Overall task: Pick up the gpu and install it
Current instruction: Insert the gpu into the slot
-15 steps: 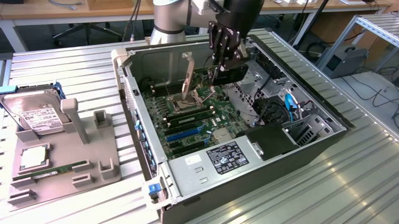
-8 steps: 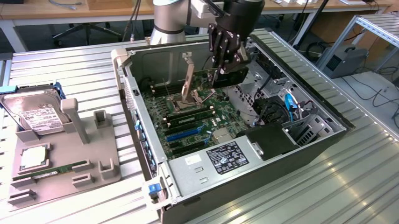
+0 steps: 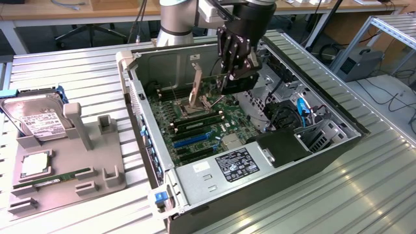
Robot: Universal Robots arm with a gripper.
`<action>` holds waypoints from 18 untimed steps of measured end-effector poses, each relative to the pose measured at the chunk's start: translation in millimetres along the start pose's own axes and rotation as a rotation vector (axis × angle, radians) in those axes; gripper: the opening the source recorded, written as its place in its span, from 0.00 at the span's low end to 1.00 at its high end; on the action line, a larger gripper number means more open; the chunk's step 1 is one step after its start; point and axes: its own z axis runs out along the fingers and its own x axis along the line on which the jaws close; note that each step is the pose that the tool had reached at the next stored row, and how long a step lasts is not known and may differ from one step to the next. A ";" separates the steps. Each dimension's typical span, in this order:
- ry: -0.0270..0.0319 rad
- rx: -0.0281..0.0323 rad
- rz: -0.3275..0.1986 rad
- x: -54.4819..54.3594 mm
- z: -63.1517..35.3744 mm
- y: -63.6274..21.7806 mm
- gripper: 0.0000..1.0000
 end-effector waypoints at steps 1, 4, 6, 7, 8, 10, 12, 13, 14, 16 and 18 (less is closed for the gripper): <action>0.0000 0.0000 0.000 0.6 0.2 0.2 0.27; 0.0001 0.0000 0.000 2.0 0.5 0.7 0.27; 0.0001 0.0000 0.000 2.9 0.7 1.0 0.27; 0.0001 0.0000 0.000 3.3 0.8 1.2 0.27; 0.0000 0.0000 0.000 4.0 1.1 1.4 0.27; 0.0001 0.0000 0.000 4.8 1.2 1.7 0.27; -0.0001 0.0000 0.000 5.5 1.4 1.9 0.27; 0.0001 0.0000 0.000 6.2 1.5 2.1 0.27; 0.0000 0.0000 0.000 6.6 1.6 2.3 0.27; 0.0000 0.0000 0.000 7.3 1.8 2.6 0.27; 0.0000 0.0000 0.000 8.0 2.0 3.0 0.27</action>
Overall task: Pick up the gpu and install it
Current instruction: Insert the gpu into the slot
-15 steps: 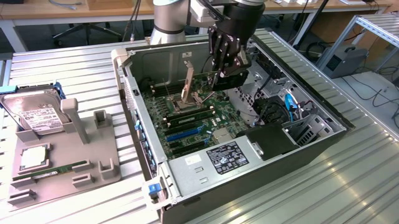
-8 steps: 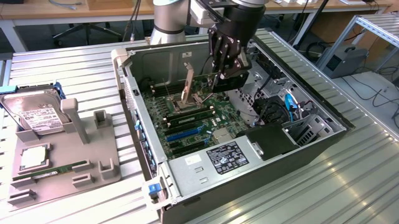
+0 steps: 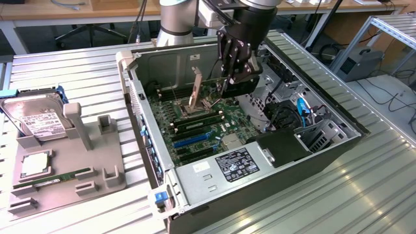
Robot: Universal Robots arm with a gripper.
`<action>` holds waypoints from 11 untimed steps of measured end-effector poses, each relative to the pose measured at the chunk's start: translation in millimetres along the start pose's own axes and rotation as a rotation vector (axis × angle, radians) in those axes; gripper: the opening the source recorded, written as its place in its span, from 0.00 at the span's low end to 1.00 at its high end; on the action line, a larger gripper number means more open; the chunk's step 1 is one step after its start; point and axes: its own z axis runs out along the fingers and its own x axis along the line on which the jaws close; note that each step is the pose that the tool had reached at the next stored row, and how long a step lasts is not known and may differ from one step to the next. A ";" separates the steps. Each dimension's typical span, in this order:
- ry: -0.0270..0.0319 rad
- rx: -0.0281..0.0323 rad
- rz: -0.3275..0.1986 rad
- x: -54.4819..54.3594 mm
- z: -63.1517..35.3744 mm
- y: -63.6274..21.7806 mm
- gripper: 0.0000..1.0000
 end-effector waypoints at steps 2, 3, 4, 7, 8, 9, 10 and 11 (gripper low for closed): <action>0.0001 0.0000 0.000 0.7 0.1 0.4 0.27; 0.0001 -0.0001 0.000 1.0 0.2 0.6 0.27; 0.0000 0.0000 0.000 1.3 0.3 0.8 0.27; 0.0001 0.0000 0.000 2.3 0.5 1.4 0.27; 0.0000 0.0000 0.000 2.7 0.6 1.6 0.27; 0.0001 0.0000 0.000 3.0 0.7 1.8 0.27; 0.0001 -0.0001 0.000 3.5 0.8 2.0 0.27; 0.0001 0.0000 0.000 3.8 0.9 2.2 0.27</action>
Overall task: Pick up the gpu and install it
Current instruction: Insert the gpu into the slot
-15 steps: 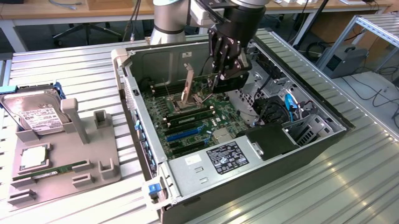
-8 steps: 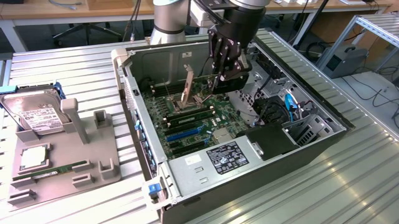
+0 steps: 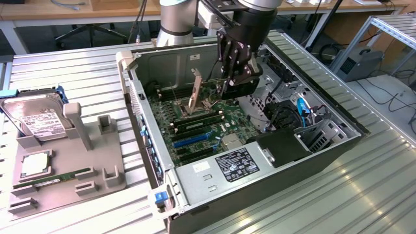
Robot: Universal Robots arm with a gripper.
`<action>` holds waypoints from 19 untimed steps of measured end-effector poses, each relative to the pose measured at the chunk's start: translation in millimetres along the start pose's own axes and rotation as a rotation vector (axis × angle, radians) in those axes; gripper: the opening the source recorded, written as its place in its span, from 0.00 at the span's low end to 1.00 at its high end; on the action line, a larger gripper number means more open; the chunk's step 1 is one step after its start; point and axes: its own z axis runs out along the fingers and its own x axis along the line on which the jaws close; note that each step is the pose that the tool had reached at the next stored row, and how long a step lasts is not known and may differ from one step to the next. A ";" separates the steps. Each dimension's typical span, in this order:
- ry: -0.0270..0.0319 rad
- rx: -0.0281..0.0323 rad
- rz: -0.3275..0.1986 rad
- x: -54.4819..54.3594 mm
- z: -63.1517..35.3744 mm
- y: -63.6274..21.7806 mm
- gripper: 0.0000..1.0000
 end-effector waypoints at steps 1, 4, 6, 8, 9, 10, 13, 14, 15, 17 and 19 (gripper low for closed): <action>0.0000 0.0000 0.000 3.0 1.0 1.5 0.27; -0.0557 0.0000 0.018 8.2 7.3 5.3 0.27; -0.0555 0.0005 0.027 11.8 14.9 9.6 0.27; -0.0555 0.0005 0.027 13.3 19.9 10.9 0.27; -0.0556 0.0006 0.027 13.9 21.3 11.9 0.27; -0.0555 0.0005 0.027 14.3 22.3 12.6 0.27; -0.0557 0.0006 0.027 14.6 23.8 13.1 0.27; -0.0556 0.0006 0.027 14.7 24.0 13.2 0.27; -0.0556 0.0006 0.027 14.7 24.1 13.2 0.27; -0.0556 0.0006 0.027 14.8 24.5 13.3 0.27; -0.0555 0.0006 0.027 14.8 25.0 13.6 0.27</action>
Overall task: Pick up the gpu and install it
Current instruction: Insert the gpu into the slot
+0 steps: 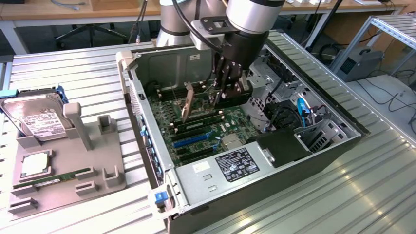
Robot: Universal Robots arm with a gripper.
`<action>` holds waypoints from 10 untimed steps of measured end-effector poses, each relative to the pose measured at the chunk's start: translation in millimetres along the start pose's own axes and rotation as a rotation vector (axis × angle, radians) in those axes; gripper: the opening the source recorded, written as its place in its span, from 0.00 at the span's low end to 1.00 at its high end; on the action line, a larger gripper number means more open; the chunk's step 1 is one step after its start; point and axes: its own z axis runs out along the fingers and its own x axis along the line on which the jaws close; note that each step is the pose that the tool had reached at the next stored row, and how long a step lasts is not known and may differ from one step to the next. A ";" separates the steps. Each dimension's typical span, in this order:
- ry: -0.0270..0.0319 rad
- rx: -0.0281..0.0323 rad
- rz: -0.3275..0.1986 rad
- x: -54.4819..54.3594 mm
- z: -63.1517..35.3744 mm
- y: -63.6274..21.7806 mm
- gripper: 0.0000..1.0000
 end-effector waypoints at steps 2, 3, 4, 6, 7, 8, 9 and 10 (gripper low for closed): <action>0.0000 0.0000 0.000 0.0 0.3 0.1 0.27; -0.0001 0.0000 0.000 0.1 0.5 0.1 0.27; -0.0001 0.0000 0.000 0.1 0.7 0.2 0.27; -0.0001 0.0000 0.000 0.1 1.1 0.2 0.27; -0.0001 0.0000 0.000 0.2 1.3 0.2 0.27; -0.0001 0.0000 0.000 0.2 1.5 0.3 0.27; 0.0000 0.0000 0.000 0.2 1.7 0.3 0.27; 0.0000 0.0000 0.000 0.2 1.9 0.3 0.27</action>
